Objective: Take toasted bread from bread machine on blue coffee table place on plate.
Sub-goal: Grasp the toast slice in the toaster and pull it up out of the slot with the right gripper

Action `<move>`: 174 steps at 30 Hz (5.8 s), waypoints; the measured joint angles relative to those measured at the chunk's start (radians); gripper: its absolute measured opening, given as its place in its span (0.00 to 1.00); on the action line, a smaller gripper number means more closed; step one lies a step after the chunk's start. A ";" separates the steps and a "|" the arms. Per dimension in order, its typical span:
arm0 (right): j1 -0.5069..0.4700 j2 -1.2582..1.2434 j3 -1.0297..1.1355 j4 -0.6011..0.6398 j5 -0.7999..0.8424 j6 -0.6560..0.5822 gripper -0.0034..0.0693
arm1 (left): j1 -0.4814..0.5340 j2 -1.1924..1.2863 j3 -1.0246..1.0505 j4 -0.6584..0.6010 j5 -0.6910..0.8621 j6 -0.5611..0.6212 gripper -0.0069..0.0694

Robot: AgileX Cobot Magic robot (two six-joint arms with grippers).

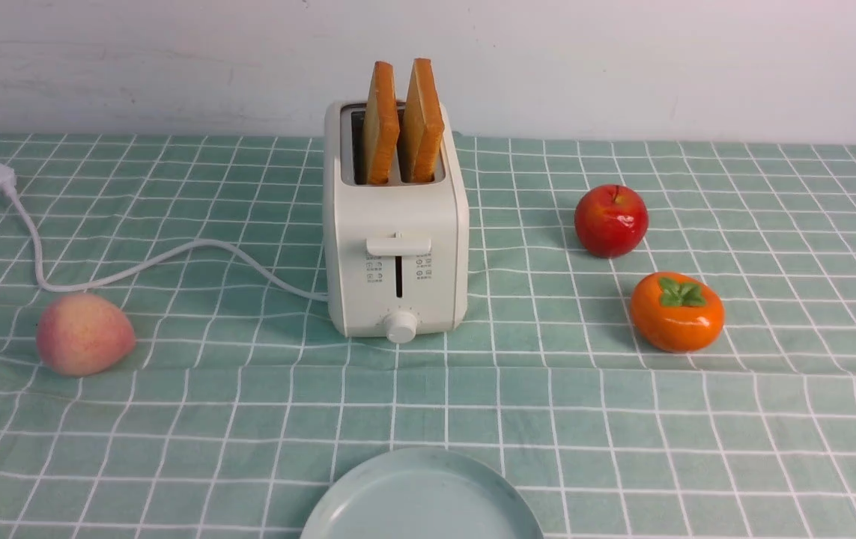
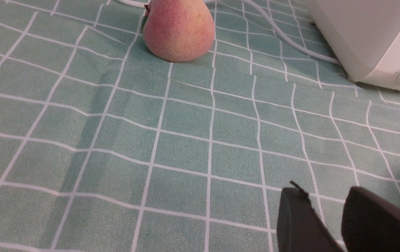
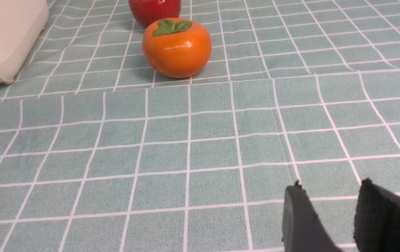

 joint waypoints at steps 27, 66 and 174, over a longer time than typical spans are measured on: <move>0.000 0.000 0.007 0.156 -0.284 0.000 0.38 | 0.000 0.000 0.000 -0.186 -0.308 -0.001 0.37; 0.021 0.588 -0.884 0.202 -0.015 0.164 0.38 | 0.000 0.443 -0.836 -0.126 0.105 -0.155 0.40; 0.525 1.823 -1.910 0.189 0.177 -0.137 0.17 | 0.000 0.558 -0.808 -0.309 0.430 0.103 0.40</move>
